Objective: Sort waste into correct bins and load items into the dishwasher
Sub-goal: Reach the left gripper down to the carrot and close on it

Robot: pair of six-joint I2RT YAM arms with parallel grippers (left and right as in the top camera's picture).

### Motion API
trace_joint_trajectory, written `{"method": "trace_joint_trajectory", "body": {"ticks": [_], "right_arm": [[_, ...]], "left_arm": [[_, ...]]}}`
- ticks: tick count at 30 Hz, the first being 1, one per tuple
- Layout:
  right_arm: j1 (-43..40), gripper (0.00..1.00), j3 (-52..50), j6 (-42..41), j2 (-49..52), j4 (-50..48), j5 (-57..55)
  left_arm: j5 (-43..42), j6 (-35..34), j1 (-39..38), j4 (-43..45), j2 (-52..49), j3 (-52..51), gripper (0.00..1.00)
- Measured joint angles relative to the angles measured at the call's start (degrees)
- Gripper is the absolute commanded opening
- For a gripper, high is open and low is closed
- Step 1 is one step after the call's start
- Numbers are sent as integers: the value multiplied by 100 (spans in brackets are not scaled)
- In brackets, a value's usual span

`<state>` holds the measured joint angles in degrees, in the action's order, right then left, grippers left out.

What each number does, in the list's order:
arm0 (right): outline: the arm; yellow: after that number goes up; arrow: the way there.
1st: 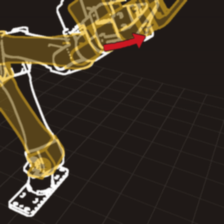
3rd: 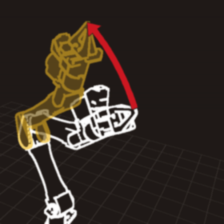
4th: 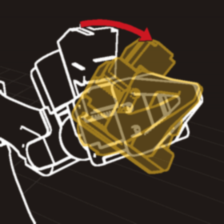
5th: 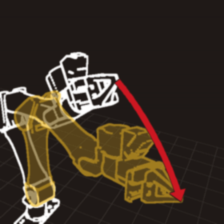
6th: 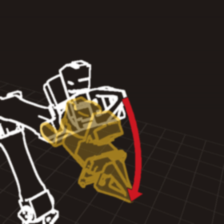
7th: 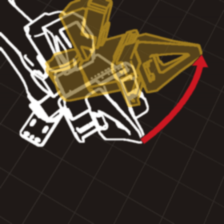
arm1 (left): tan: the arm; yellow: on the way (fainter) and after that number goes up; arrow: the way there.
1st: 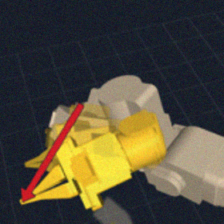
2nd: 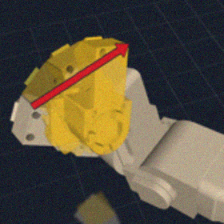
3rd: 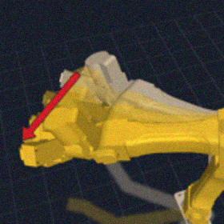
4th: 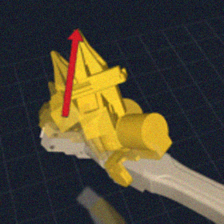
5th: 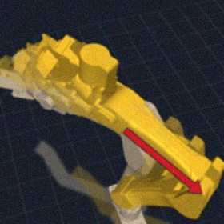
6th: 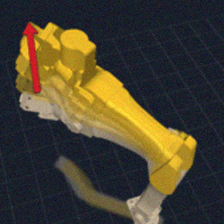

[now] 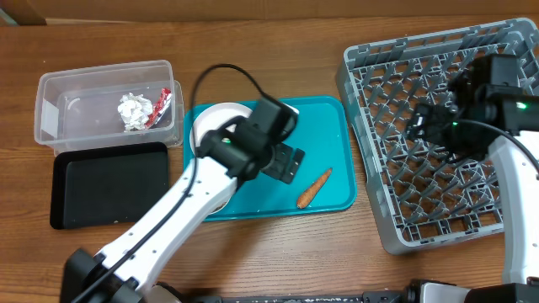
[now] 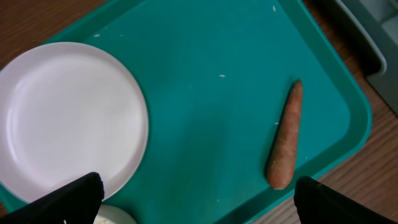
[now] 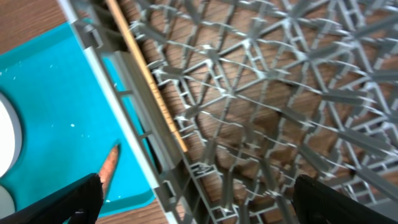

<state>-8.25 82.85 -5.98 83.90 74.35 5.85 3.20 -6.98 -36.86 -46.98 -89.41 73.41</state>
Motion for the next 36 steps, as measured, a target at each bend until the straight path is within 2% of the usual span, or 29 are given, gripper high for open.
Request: {"method": "trace_joint_trajectory", "body": {"ticks": [6,19,26,30,36], "right_arm": [[-367,100,0,-2,-7,17,144],[-376,100,0,0,-7,17,273],[-376,100,0,0,-4,20,275],[-376,100,0,-2,-7,26,275],[-376,100,0,0,-7,24,291]], "left_arm": [[-457,459,-251,219,-605,0,100],[-894,1349,-669,413,-2009,0,98],[-1010,1493,-704,422,-2194,0,88],[-920,1513,-704,448,-2369,74,79],[-734,1504,-704,678,-2450,127,55]]}}
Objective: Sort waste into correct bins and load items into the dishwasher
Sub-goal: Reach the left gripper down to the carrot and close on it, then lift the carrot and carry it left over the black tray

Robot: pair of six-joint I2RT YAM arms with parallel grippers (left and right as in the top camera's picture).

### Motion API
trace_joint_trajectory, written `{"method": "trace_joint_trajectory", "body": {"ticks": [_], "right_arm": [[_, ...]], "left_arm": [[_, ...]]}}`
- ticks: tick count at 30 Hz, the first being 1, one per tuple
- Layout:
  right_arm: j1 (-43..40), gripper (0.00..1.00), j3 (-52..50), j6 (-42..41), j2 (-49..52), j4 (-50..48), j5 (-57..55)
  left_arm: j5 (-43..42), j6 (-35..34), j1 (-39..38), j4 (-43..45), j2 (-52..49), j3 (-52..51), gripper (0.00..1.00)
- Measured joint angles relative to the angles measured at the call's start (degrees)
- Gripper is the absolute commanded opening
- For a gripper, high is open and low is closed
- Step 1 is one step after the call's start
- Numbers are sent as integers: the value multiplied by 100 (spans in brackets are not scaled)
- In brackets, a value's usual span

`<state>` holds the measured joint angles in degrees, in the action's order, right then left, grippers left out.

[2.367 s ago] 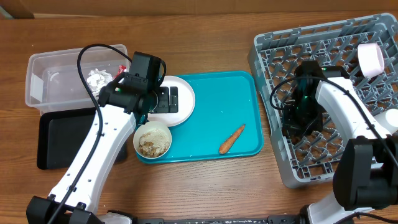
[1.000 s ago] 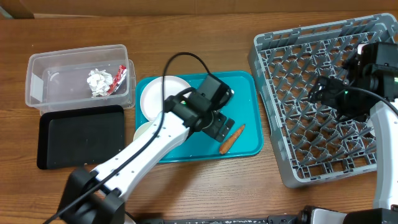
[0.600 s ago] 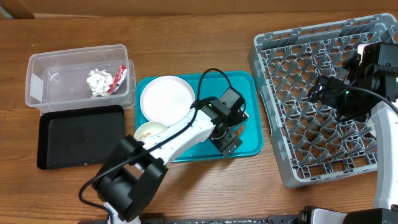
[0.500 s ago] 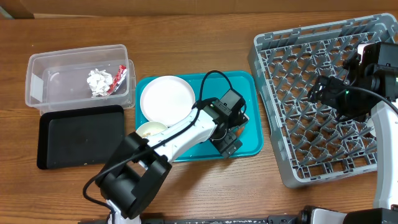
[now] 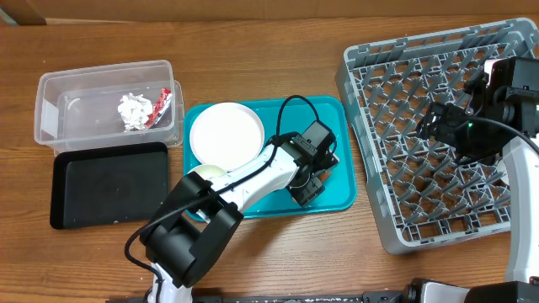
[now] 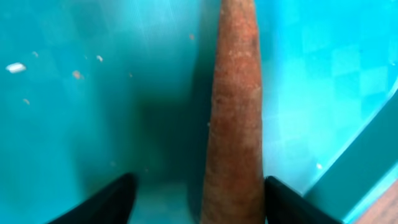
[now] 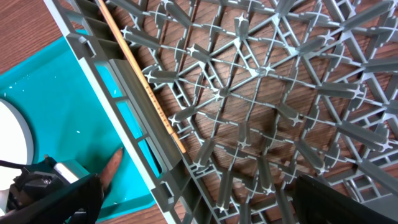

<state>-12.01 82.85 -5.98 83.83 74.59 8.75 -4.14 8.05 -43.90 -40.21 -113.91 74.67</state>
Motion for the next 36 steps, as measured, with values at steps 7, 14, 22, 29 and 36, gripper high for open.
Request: {"method": "trace_joint_trajectory", "body": {"ticks": [7,14,22,29,36], "right_arm": [[0,100,0,-2,0,0,-2],[0,100,0,-2,2,0,-2],[0,100,0,-2,2,0,0],[0,100,0,0,2,0,0],[0,100,0,0,0,-2,0]], "left_arm": [[33,26,0,57,-44,42,19],[63,24,0,-94,-61,127,4],[647,-374,190,-1384,-216,1071,4],[769,-911,1217,-1814,-26,2184,4],[813,-1655,3067,-2347,435,2253,4]]}}
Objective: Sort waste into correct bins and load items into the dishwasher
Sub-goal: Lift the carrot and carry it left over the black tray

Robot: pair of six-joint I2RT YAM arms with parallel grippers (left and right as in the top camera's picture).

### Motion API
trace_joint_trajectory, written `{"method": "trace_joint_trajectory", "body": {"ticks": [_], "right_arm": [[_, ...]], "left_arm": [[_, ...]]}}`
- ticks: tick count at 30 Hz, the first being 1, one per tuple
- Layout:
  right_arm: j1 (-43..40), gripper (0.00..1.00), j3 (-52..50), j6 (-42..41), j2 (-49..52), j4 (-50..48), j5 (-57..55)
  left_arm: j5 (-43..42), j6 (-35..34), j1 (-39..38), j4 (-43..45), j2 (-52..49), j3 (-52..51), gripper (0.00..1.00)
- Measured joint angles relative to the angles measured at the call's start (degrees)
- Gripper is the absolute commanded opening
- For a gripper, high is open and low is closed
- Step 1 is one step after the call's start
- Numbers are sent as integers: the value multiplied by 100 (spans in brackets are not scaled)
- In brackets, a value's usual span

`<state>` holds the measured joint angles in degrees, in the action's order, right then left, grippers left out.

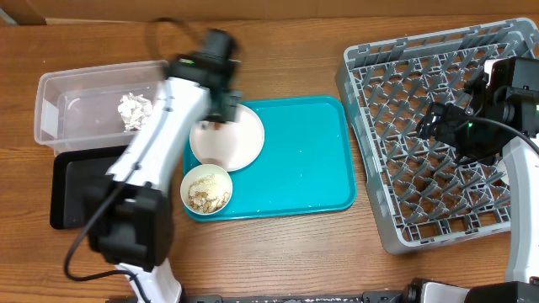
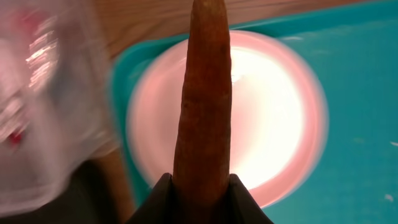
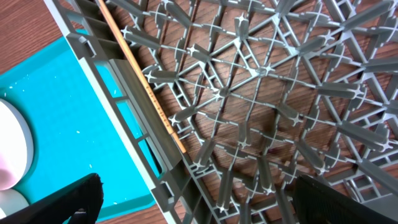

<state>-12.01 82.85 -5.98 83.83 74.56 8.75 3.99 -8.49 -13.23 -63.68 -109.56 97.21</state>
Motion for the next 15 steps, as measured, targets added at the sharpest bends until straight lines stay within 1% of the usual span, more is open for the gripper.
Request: {"method": "trace_joint_trajectory", "body": {"ticks": [4,6,10,12,15], "right_arm": [[0,100,0,-2,0,4,2],[0,100,0,2,0,7,0],[0,100,0,-2,2,2,2],[0,100,0,0,2,4,0],[0,100,0,-2,2,0,0]], "left_arm": [[46,-420,931,-660,28,4,4],[68,-544,1196,-846,50,4,4],[144,-765,1296,-1180,376,-63,4],[179,-857,1285,-1224,782,-332,4],[319,-1121,1290,-1025,1707,-1123,4]]}}
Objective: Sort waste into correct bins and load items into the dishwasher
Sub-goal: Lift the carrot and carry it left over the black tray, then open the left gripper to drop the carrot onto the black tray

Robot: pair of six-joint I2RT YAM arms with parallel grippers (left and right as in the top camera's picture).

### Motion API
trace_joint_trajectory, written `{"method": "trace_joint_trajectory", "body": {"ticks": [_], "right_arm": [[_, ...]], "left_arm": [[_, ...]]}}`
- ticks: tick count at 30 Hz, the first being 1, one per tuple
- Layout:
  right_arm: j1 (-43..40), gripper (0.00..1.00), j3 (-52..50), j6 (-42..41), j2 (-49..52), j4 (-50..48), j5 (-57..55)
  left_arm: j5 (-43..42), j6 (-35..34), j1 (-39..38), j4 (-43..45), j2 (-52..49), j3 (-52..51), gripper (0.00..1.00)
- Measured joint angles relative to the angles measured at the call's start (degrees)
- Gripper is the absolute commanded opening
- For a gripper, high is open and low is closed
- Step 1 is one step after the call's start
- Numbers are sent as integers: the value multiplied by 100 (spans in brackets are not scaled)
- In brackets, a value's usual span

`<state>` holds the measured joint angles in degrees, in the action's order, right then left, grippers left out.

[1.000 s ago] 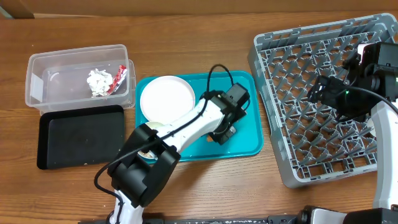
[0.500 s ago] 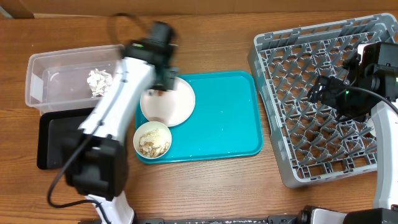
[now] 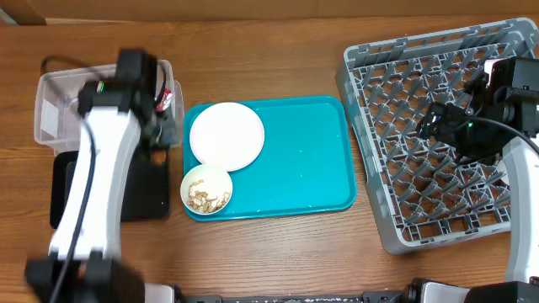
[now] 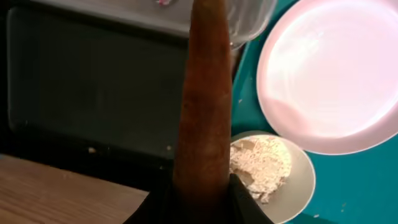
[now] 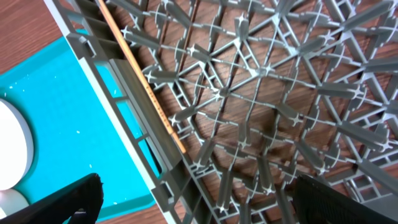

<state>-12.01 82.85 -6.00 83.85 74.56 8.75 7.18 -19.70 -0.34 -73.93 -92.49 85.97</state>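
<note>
An orange carrot (image 4: 205, 93) stands gripped in my left gripper (image 4: 200, 199), whose jaws are shut on its thick end. In the left wrist view it hangs over the right part of the black bin (image 4: 81, 81), just below the corner of the clear plastic bin (image 4: 249, 18). Overhead, the left gripper (image 3: 157, 126) sits at the seam between the clear bin (image 3: 59, 126) and the black bin (image 3: 93, 189). On the teal tray (image 3: 312, 160) rest a white plate (image 3: 226, 135) and a bowl of crumbs (image 3: 206, 190). My right gripper (image 3: 429, 122) hangs open over the grey dish rack (image 3: 438, 135).
The clear bin holds crumpled white paper (image 3: 134, 110) and a red wrapper (image 3: 162, 104). A wooden chopstick (image 5: 143, 87) lies along the rack's left side. The rack's near left corner (image 5: 165, 186) borders the tray. Bare wooden table surrounds everything.
My left gripper, still holding the carrot, was over the white plate and is now to the left, over the black bin beside the clear bin. The right arm has not moved.
First my left gripper hung open above the tray with the carrot lying at the tray's lower right. Then its open jaws stood astride the carrot. Then it held the carrot over the plate, and now over the black bin. The right gripper stayed open over the rack.
</note>
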Motion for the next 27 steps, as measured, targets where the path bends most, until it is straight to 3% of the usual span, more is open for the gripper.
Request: {"method": "trace_joint_trajectory", "body": {"ticks": [7,16,27], "right_arm": [[0,100,4,2,-2,9,2],[0,100,4,0,-2,44,0],[0,100,4,0,-2,44,0]], "left_arm": [[87,-516,577,1078,1438,-1943,4],[105,-1322,1469,1978,1257,-2868,4],[129,-1921,1659,2885,439,-3250,4]]}}
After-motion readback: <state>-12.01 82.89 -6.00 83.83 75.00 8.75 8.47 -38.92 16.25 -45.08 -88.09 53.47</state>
